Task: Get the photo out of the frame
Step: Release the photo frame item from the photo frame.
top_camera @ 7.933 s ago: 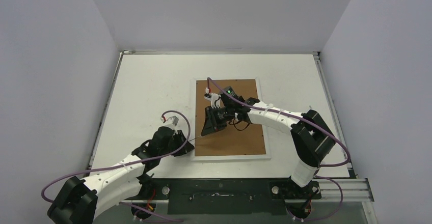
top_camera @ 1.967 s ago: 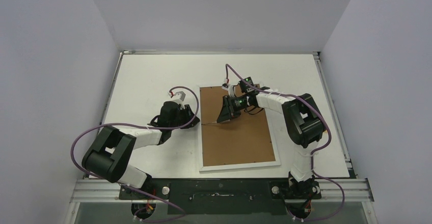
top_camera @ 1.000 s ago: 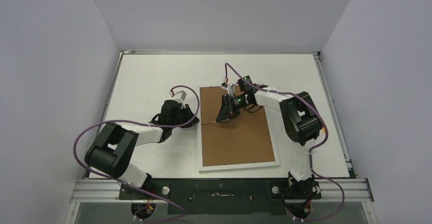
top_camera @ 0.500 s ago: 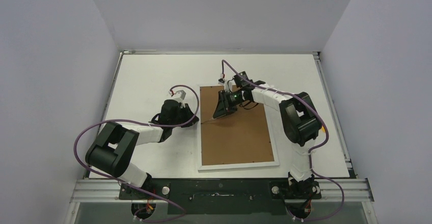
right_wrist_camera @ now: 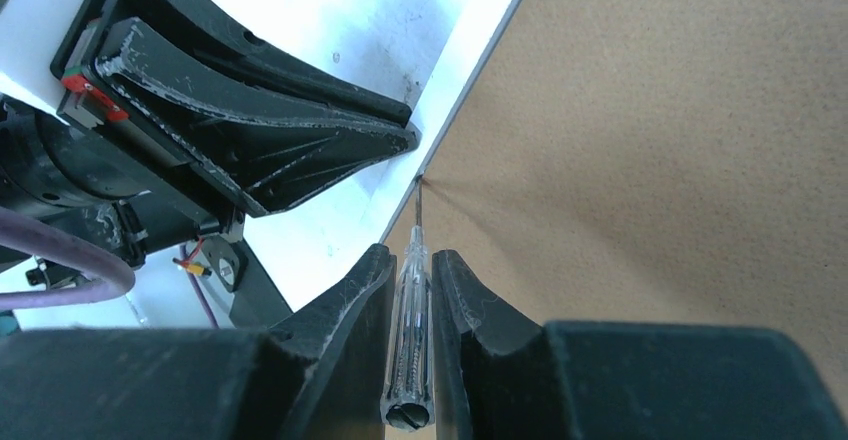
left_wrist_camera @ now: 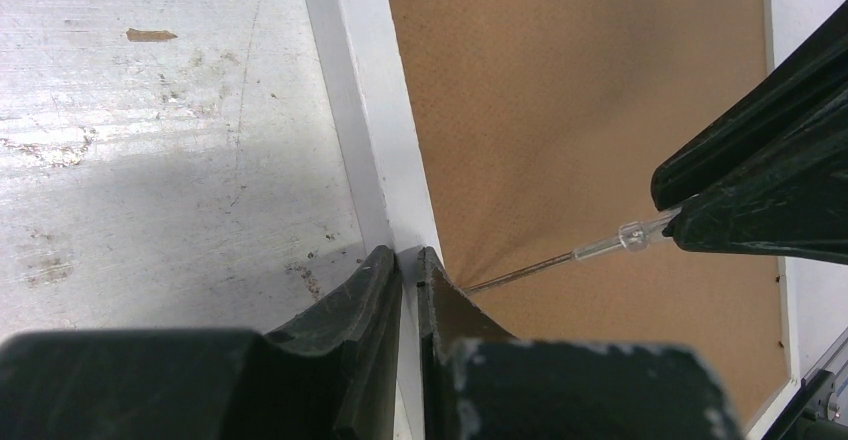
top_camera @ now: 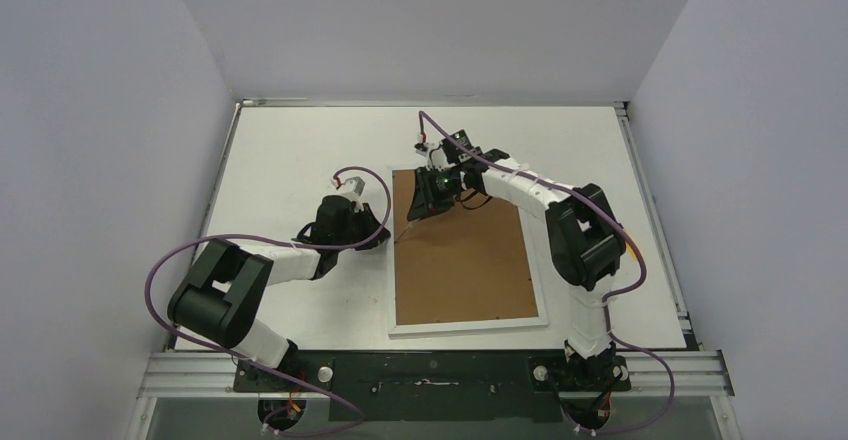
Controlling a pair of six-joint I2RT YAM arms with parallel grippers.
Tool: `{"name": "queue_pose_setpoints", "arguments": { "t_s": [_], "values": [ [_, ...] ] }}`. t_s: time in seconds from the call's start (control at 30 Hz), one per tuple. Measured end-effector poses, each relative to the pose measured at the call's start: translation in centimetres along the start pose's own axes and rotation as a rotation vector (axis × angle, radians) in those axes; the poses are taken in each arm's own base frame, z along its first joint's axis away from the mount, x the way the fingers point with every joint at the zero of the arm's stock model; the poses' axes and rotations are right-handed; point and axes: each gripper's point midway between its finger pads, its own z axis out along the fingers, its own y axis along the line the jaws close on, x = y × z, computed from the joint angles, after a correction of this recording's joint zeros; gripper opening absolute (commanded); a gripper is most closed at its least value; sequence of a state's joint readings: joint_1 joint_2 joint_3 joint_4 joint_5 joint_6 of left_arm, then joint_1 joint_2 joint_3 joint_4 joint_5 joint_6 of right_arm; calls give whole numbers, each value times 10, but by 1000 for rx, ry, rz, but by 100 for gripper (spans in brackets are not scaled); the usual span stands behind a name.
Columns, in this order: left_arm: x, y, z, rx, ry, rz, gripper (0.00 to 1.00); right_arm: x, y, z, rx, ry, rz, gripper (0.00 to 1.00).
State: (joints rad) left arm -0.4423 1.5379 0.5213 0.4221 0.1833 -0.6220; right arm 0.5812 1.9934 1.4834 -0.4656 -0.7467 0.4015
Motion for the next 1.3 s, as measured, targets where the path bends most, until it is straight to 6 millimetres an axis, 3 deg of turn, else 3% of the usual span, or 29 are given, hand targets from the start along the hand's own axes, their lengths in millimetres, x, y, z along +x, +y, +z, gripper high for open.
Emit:
{"name": "queue_pose_setpoints", "arguments": {
  "t_s": [0.73,1.3],
  "values": [
    [0,0,0,-1,0,-1,7,-32,34,27,230,-204,-102,5],
    [0,0,0,-1,-1,-1,6,-26,38,23,302,-357,-38,5]
  ]
}}
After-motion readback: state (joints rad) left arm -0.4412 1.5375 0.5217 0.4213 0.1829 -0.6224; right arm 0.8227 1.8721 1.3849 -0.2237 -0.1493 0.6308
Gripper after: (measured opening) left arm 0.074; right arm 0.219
